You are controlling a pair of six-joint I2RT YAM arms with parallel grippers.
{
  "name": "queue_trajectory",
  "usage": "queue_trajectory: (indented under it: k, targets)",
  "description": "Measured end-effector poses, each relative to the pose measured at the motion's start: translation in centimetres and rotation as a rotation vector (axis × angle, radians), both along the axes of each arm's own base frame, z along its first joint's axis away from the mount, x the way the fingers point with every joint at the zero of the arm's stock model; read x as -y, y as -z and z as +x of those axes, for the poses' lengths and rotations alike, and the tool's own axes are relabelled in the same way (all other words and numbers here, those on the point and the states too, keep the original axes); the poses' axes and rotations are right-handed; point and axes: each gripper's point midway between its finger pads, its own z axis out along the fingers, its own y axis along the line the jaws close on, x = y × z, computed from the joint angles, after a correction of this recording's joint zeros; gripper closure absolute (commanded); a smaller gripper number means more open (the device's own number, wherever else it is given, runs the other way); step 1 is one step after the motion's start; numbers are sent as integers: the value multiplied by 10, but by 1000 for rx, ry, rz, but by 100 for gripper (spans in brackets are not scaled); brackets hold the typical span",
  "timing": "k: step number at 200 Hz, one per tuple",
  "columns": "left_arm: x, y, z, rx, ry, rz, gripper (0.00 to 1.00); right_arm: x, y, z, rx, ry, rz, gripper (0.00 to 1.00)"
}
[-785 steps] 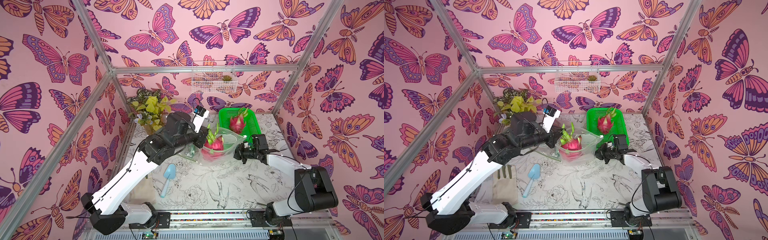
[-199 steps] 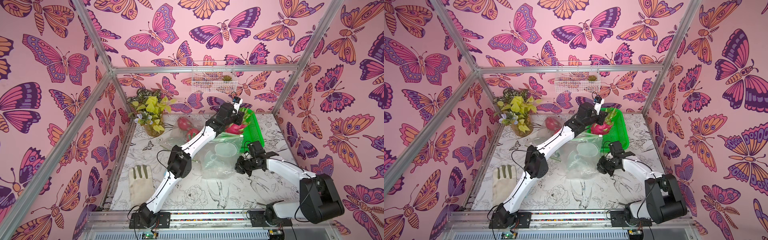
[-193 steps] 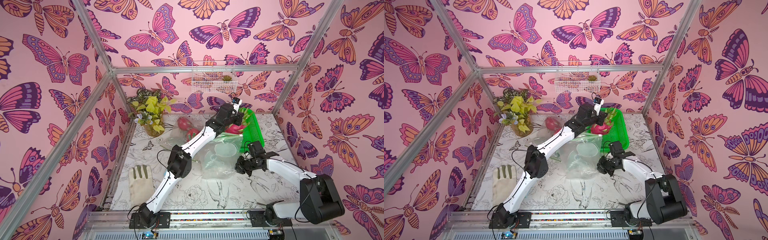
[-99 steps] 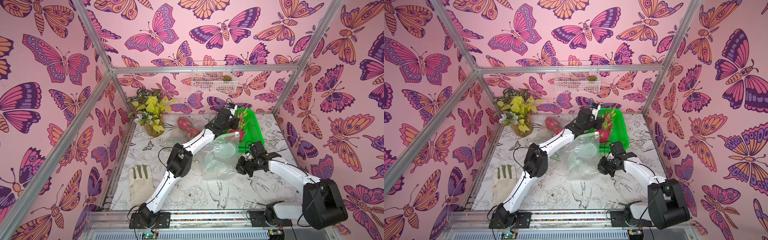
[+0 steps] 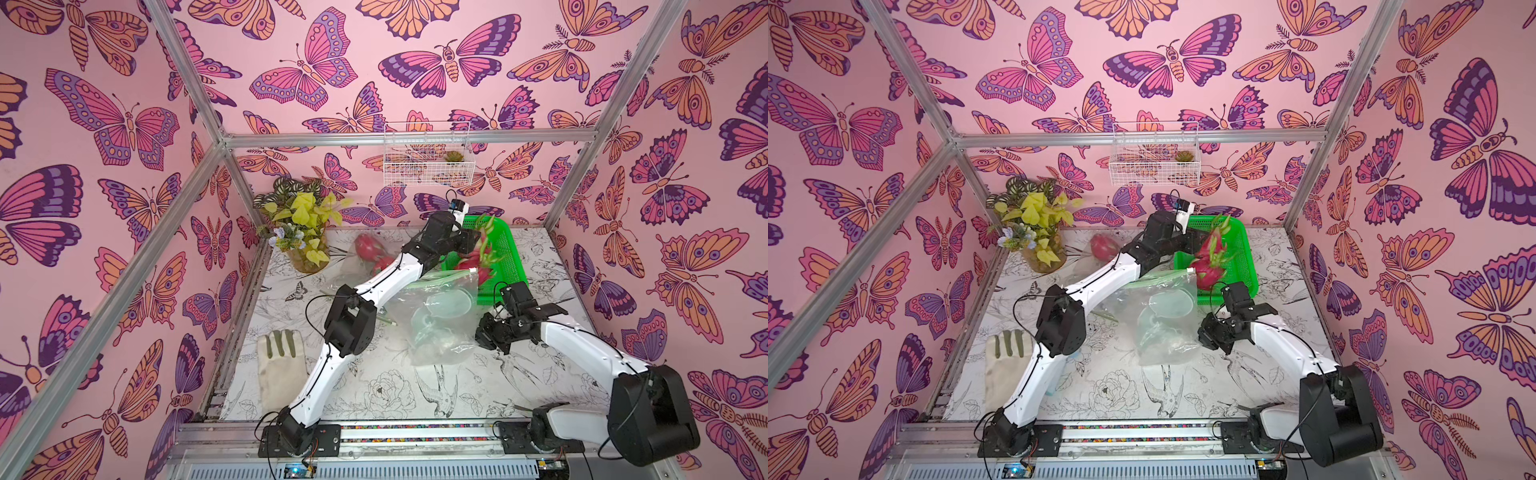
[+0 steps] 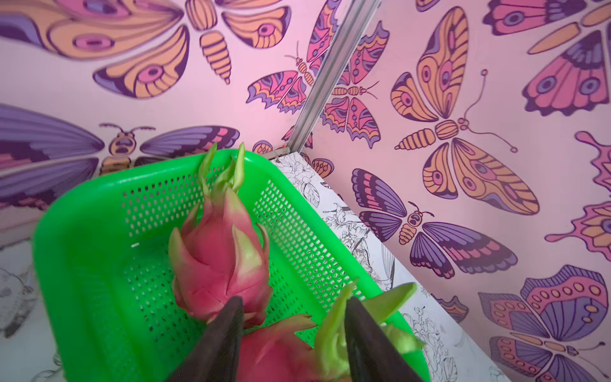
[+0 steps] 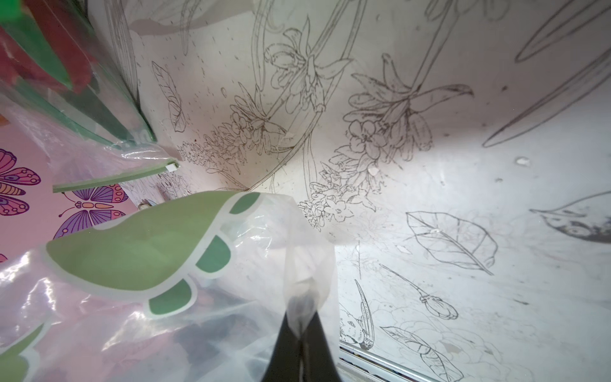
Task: Open the zip-top bag and take out the dragon fruit
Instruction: Place the dragon fruit in the basket, then place the zipper food storage bag at the center of the board.
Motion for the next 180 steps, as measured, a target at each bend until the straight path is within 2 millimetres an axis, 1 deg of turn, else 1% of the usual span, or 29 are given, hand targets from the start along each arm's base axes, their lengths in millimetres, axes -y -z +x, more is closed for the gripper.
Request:
queue_trajectory:
  k: [28,33,67,80,99,119,131,140,153,167,180]
  targets:
    - [-11,-55,-15,70,15,-36,31,3,-8,2,16,8,-6,100]
    - [-14,-67,-19,87,19,-43,29,3,-10,3,19,8,-6,100]
    - [-34,-135,-45,189,38,-74,27,4,-17,3,28,8,-12,100]
    - [-42,-157,-58,219,53,-74,27,4,-19,3,27,8,-12,100]
    - [-56,-178,-79,252,78,-51,27,5,-20,1,23,8,-14,100]
    - [-74,-189,-105,274,113,-7,21,6,-23,0,25,10,-18,100]
    - [-85,-189,-121,275,138,27,18,6,-25,1,30,11,-20,100]
    - [-93,-187,-135,280,164,57,14,6,-27,2,32,12,-22,100]
    - [-105,-179,-154,277,201,106,9,6,-29,3,37,12,-22,100]
    - [-119,-164,-173,262,234,172,0,6,-32,5,44,11,-24,100]
    - [-131,-147,-185,236,247,237,0,6,-35,6,49,8,-28,100]
